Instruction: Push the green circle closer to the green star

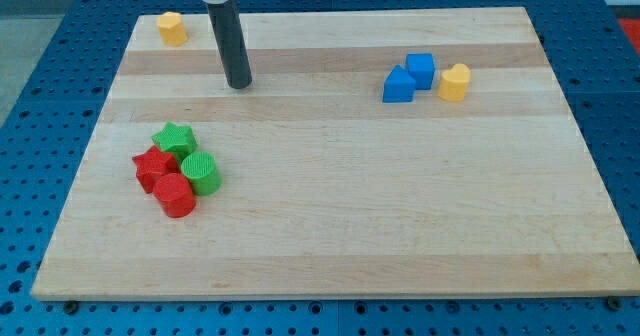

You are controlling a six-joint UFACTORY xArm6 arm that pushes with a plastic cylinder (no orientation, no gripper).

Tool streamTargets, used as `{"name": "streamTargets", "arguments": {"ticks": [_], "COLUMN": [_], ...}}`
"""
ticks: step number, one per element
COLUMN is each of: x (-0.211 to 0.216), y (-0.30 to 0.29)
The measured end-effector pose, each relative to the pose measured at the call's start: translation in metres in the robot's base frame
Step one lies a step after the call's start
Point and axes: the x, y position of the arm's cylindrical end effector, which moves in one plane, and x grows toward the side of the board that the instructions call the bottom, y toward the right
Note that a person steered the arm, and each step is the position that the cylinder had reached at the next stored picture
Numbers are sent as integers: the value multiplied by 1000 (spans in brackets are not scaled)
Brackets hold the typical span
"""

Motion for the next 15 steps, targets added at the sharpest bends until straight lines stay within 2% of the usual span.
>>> {"name": "streamTargets", "arguments": {"ticks": [4,11,12,14,15], "x": [-6,17,20,49,49], "y": [0,0,13,93,93]}}
